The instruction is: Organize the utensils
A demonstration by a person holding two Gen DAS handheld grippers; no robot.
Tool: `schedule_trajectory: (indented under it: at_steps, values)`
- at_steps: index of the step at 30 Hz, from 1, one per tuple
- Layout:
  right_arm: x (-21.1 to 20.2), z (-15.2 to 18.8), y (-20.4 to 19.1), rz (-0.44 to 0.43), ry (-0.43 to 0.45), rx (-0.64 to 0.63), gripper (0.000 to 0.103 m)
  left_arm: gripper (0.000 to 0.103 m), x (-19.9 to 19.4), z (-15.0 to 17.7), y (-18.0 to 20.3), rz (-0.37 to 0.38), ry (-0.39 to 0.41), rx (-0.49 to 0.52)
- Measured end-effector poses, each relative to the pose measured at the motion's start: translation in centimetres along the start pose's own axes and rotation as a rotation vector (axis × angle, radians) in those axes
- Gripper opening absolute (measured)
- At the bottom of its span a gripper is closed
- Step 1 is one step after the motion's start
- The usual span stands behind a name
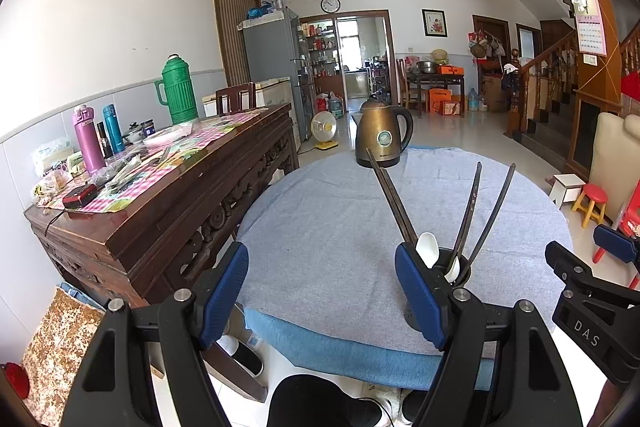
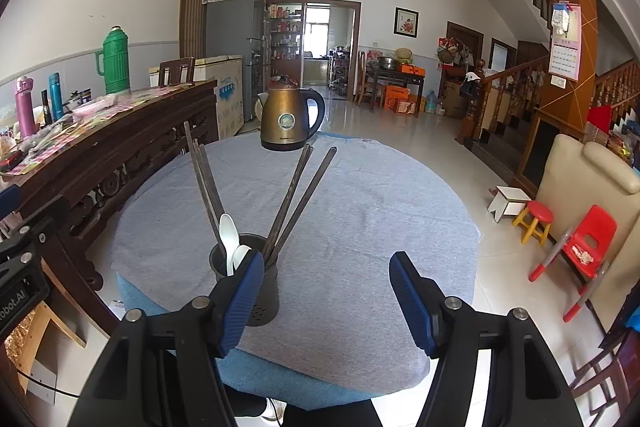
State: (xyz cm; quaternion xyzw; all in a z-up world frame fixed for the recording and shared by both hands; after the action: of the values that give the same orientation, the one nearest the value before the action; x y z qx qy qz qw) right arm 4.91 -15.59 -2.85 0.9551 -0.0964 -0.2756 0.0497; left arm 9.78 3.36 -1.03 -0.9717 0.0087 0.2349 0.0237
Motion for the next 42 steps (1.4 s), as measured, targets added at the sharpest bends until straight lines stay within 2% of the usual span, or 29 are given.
schedule_trajectory:
  at_steps: [32,42]
  values:
    - [0.9,0.7,-0.2,0.035,-0.038,-0.030,0.069,0.076,2.1,0.2,0.5,0.018,-0.022,-0.002]
    - [3.0,1.1,-0.6,0.020,-0.082,-0.045,0.069,0.076,4.5,0.7,0.7,-0.016,-0.061,-0.005]
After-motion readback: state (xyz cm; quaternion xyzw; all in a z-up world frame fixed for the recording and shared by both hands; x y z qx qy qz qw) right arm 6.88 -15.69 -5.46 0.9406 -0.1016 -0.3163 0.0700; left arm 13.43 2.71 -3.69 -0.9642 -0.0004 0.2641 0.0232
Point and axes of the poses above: each gripper's, at about its wrist camera, not at the fingertips, and x roughly the way its jaws point, y to its right, z to its underside, the point moved 9 cm from there along x, roughly the way its jaws point, and after that the axes turned 4 degrees about -x, right-handed, at the moved point
